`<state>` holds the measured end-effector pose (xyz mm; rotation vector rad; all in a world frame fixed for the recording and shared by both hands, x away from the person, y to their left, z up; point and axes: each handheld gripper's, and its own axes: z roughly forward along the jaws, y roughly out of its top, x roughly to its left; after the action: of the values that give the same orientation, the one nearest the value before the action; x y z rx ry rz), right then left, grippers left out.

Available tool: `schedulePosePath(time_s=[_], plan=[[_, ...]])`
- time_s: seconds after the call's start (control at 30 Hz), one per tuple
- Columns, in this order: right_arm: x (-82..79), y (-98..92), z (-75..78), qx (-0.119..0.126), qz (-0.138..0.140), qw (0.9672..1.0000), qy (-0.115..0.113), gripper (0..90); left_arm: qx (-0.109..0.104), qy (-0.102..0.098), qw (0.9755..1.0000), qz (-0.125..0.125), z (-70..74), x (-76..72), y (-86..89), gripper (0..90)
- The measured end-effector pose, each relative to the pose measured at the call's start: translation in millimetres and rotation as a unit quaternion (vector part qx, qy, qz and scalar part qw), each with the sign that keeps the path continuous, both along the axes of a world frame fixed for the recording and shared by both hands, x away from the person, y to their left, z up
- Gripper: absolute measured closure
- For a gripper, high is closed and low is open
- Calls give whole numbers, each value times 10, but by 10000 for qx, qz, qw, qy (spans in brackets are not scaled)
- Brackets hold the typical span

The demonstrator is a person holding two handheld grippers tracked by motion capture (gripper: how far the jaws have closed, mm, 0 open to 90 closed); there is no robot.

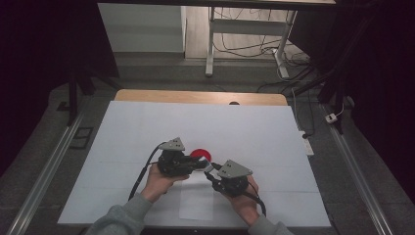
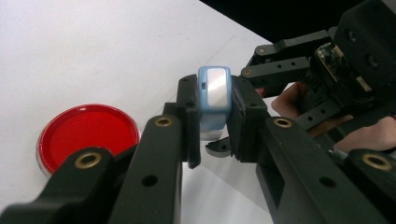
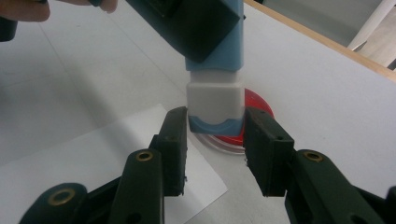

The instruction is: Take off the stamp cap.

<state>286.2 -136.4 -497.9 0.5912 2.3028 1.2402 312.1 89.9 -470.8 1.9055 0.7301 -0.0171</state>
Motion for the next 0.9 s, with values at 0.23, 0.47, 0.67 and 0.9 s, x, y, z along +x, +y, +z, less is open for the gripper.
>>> schedulePosePath(time_s=[0.23,0.47,0.67,0.9], plan=[[-6,7,-5,-92,-41,9999,-87,624,-11,-1,10000,26,-2,-3,-10,757],[-20,13,-4,-155,-80,9998,-134,638,-20,1,10000,47,-6,-5,-18,757],[-21,16,-5,-216,-82,9996,-159,643,-20,42,10000,71,-13,1,-24,758],[-22,14,-7,-242,-93,9995,-164,647,-16,31,9999,116,-15,-10,-37,760]])
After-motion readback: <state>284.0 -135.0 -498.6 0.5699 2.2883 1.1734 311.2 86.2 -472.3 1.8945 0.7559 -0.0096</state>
